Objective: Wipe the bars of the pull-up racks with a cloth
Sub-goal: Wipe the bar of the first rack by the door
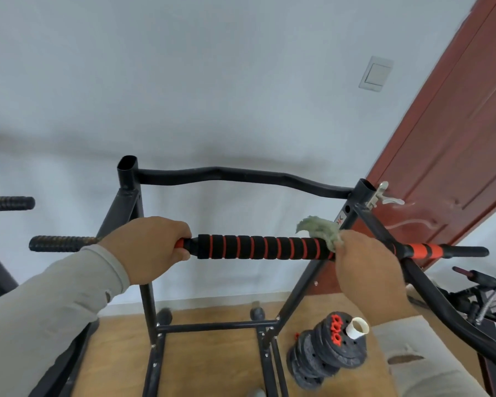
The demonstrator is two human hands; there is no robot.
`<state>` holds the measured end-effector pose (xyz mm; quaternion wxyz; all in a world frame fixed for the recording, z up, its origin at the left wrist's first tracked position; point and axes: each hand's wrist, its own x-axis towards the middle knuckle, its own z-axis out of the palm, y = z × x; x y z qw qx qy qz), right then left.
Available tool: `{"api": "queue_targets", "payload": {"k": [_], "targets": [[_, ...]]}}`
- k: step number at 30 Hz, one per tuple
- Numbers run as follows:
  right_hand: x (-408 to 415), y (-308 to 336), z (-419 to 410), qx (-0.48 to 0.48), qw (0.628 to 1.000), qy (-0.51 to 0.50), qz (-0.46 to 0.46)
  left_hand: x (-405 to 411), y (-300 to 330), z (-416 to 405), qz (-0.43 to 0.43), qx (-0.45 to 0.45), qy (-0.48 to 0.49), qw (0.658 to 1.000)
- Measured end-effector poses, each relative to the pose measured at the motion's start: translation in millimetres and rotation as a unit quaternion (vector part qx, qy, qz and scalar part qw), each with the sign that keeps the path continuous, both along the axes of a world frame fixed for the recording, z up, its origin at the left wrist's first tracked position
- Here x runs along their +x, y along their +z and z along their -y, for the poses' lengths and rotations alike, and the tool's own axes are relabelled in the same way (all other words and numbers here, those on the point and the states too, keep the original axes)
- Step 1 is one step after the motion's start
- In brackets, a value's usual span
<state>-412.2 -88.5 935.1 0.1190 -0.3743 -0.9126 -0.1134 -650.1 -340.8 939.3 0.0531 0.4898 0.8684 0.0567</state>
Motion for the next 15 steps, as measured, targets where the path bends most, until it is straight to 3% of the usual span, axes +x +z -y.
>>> {"api": "queue_targets", "payload": {"k": [8, 11, 15], "targets": [[-90.5, -21.8, 87.9, -0.042, 0.961, 0.273, -0.011, 0.0, 3.7, -1.4, 0.002, -0.009, 0.003, 1.0], [-90.8, -27.2, 82.4, -0.058, 0.945, 0.319, -0.044, 0.6, 7.6, -3.2, 0.008, -0.041, 0.005, 0.999], [-61.9, -30.0, 47.6, -0.032, 0.937, 0.347, -0.021, 15.2, 15.8, -20.9, -0.019, -0.037, -0.03, 0.999]]}}
